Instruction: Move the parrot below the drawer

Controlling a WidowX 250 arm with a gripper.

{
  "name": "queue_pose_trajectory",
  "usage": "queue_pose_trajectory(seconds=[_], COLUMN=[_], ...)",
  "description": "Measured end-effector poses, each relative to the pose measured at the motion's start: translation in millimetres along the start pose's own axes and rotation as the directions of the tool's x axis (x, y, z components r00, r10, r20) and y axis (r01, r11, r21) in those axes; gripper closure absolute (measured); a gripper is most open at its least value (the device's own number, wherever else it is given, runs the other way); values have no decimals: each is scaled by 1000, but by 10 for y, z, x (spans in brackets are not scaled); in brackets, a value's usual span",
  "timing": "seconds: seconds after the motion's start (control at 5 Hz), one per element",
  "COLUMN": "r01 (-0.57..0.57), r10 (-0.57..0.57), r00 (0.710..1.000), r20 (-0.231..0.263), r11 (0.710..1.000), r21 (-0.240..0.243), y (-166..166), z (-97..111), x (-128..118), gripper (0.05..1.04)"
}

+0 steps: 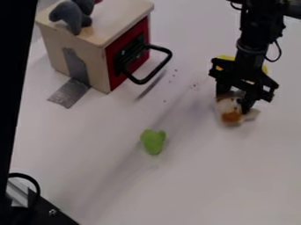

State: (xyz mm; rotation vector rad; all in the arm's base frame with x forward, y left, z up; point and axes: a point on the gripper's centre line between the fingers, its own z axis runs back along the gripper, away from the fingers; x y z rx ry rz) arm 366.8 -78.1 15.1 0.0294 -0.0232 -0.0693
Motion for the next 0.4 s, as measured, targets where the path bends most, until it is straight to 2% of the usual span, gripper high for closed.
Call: queue_pose_trajectory(seconds=[0.2,0.4], r01=[-14,-22], r10=[14,25], r00=[999,994], r20=[32,107], r11=[1000,1000], r21=[6,-21], y=[33,35], z=[437,899], x=[-74,-152], gripper=[75,80])
